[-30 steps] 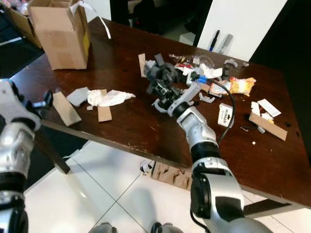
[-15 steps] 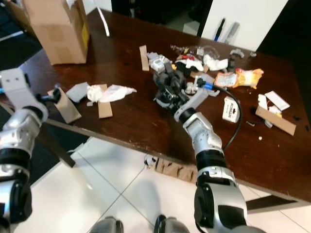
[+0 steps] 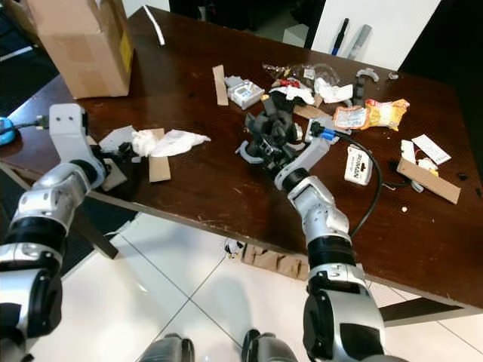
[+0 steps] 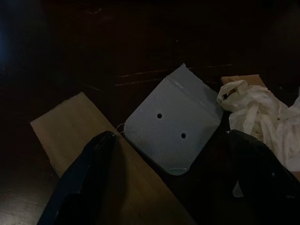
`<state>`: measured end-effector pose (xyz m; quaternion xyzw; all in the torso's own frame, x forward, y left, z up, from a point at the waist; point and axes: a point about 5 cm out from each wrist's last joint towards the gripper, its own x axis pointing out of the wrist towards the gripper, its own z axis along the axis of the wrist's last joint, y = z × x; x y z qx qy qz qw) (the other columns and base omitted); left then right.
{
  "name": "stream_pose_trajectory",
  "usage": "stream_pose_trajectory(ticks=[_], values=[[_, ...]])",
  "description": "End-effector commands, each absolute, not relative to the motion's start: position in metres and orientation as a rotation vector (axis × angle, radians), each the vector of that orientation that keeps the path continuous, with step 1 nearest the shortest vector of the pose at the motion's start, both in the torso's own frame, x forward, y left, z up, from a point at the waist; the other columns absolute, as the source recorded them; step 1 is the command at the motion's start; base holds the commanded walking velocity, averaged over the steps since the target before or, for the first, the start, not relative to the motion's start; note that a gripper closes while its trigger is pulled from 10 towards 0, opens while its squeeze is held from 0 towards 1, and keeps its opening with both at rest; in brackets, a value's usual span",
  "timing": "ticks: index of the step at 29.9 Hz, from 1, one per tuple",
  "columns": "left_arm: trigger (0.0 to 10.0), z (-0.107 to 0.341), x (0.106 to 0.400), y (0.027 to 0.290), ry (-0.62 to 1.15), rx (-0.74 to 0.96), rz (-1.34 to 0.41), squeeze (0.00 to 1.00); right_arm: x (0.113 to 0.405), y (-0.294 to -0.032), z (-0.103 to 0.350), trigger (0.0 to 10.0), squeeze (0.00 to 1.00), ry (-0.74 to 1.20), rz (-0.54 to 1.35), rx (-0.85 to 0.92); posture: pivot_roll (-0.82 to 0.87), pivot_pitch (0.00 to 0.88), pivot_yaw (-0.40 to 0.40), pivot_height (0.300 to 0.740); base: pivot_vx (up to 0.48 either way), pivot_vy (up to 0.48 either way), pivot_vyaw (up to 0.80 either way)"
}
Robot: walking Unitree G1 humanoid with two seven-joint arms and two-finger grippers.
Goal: Picking trash to rubbish bin
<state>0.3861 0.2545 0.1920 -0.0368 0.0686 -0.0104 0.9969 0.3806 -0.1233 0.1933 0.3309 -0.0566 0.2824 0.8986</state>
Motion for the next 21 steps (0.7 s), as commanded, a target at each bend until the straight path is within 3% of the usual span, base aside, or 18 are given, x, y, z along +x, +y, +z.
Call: stream_pose_trajectory(ticks=[1, 10, 11, 21], values=[[10.0, 0.165, 0.382, 0.250, 0.253, -0.092, -0.016, 0.00, 0.378, -0.128, 0.187, 10.0, 0.00, -0.096, 0.564, 0.684, 0.14, 0.255, -0.078, 0.740, 0.000, 0.000, 0.00], [10.0, 0.156, 0.377, 0.260, 0.307, -0.080, 0.031, 0.00, 0.378, -0.128, 0.187, 10.0, 0.00, -0.083, 0.547, 0.674, 0.14, 0.255, -0.085, 0.740, 0.000, 0.000, 0.00], [0.0, 0.155, 0.377, 0.262, 0.311, -0.074, 0.037, 0.00, 0.378, -0.128, 0.187, 10.0, 0.00, -0.080, 0.544, 0.672, 0.14, 0.253, -0.087, 0.740, 0.000, 0.000, 0.00], [0.0, 0.158, 0.378, 0.265, 0.302, -0.075, 0.055, 0.00, 0.378, -0.129, 0.187, 10.0, 0.00, -0.074, 0.538, 0.669, 0.14, 0.242, -0.092, 0.740, 0.000, 0.000, 0.00]])
